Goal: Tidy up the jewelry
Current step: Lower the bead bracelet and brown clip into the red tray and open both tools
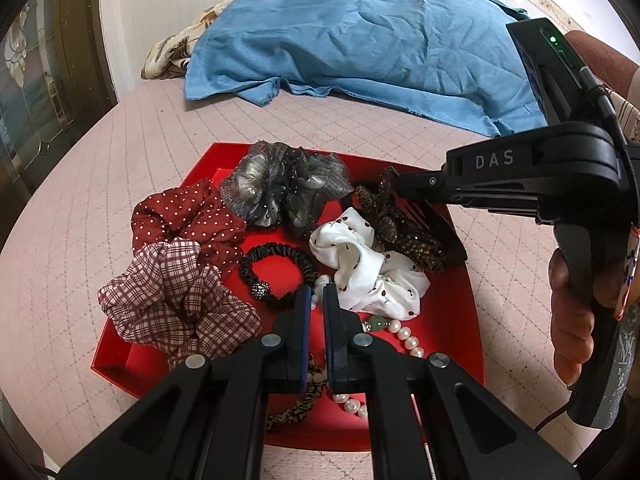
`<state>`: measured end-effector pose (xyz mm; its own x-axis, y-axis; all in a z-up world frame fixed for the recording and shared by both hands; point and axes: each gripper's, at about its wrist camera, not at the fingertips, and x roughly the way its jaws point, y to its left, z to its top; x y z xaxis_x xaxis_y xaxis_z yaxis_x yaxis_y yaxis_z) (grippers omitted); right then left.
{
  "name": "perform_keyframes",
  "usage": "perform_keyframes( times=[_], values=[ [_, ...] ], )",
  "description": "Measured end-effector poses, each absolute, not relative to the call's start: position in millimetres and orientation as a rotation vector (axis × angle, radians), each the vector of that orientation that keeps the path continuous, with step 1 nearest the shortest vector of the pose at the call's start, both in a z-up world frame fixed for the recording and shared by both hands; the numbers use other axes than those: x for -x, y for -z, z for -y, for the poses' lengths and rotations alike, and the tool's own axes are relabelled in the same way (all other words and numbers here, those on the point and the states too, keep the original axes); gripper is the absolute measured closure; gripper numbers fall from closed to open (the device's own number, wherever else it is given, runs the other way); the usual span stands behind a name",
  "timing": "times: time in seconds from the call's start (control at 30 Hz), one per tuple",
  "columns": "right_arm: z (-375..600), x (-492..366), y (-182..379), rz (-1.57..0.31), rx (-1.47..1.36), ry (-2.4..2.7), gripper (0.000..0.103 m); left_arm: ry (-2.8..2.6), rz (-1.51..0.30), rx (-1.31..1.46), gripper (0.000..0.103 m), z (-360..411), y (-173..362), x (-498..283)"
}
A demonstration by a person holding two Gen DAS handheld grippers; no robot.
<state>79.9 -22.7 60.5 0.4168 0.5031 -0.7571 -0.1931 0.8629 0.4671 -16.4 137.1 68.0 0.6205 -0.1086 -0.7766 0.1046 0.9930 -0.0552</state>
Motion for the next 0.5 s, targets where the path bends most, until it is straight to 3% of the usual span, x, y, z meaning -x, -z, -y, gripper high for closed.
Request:
perform_keyframes(
  times=[0.23, 0.3, 0.5],
  values=[
    [21, -77, -65, -1.045, -0.326, -0.452, 0.090, 0.122, -0.893, 0.001, 0.097, -138, -68, 17],
    [22, -76, -66, -1.038, -0.331, -0.447, 0.080, 0.120, -0.895, 0.000, 0.097, -137, -68, 17],
    [29, -75, -75, -1.002, -0.365, -0.432, 0.067, 0.149, -0.898, 0.010, 0.097, -138, -69, 19]
  ],
)
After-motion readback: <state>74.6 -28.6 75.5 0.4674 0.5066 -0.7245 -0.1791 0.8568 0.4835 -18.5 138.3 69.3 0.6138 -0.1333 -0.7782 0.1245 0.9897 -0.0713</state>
